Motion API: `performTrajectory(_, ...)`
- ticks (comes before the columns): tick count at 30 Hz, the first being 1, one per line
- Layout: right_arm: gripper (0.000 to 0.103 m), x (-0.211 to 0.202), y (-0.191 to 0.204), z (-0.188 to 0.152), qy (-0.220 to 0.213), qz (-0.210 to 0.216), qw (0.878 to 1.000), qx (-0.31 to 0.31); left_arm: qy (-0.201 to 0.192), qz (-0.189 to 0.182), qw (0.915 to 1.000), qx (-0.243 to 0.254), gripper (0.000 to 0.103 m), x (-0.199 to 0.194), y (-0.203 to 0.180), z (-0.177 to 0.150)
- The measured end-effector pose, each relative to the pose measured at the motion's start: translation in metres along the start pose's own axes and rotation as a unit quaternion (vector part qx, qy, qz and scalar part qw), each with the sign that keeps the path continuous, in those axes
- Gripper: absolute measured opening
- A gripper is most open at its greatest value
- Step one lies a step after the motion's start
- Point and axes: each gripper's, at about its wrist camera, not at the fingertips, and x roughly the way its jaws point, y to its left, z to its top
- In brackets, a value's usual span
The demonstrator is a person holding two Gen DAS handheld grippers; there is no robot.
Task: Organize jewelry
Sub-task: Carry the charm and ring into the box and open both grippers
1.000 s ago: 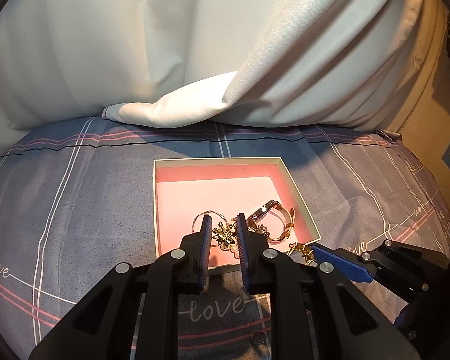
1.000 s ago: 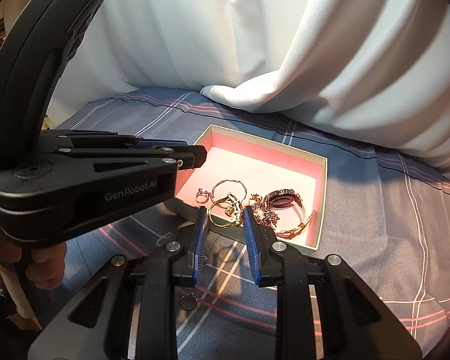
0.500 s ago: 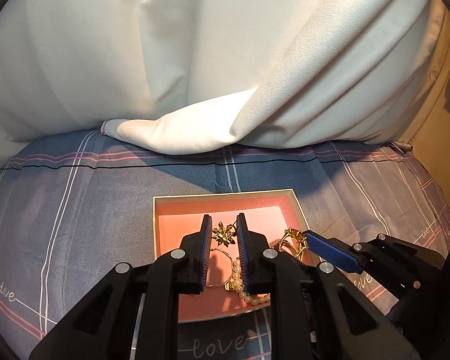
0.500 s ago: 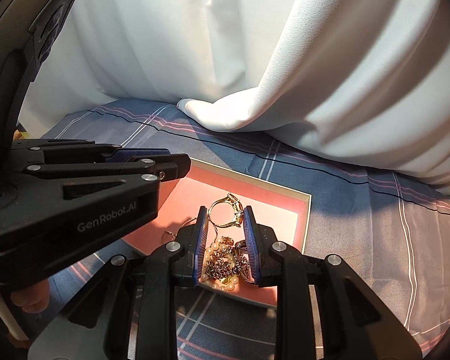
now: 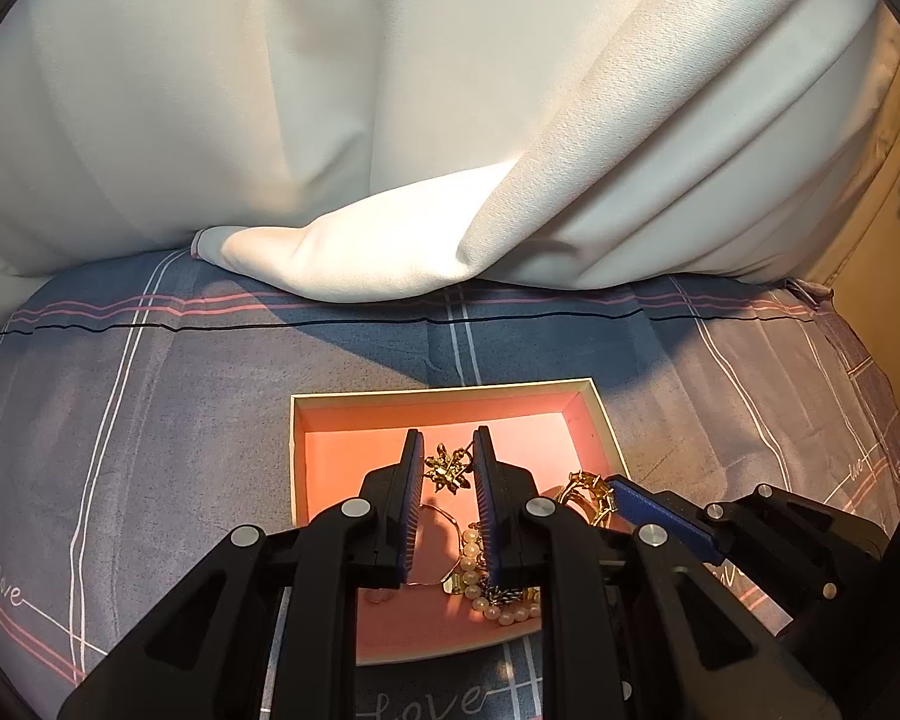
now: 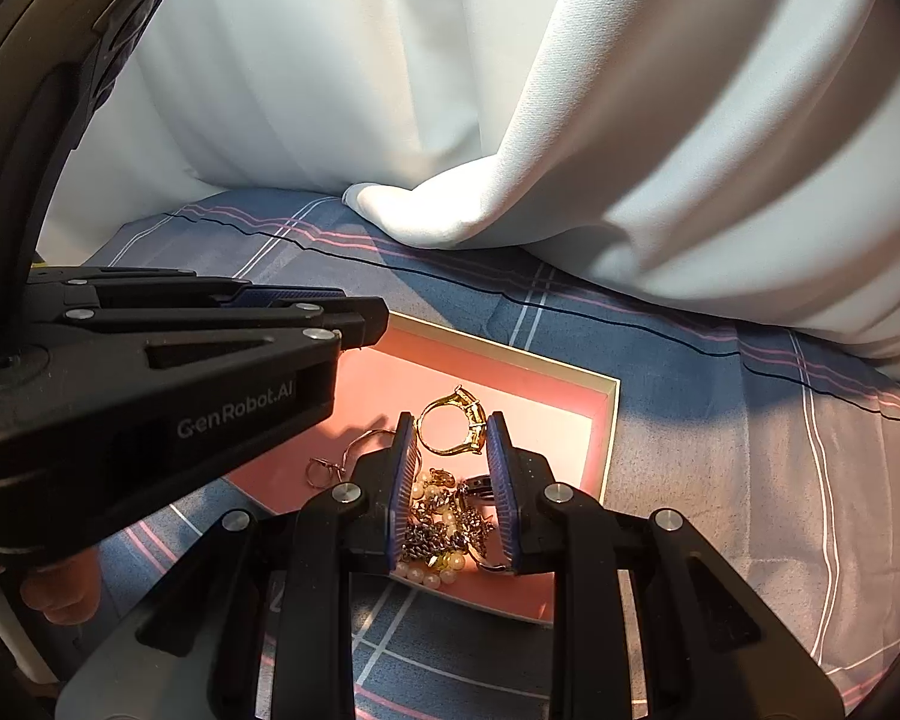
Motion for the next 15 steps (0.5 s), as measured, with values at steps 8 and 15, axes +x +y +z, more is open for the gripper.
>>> performTrajectory(8,0.025,0.009,-0.003,-0.003,0.010,0.004,1.000,0.001,0.014,0.003,0.9999,-0.004,0.016,0.015,-0.002,0.000)
performTrajectory(15,0.025,0.017,-0.003,-0.002,0.016,0.007,1.000,-0.001,0.026,0.004,0.9996,-0.010,0.016,0.025,0.002,-0.001)
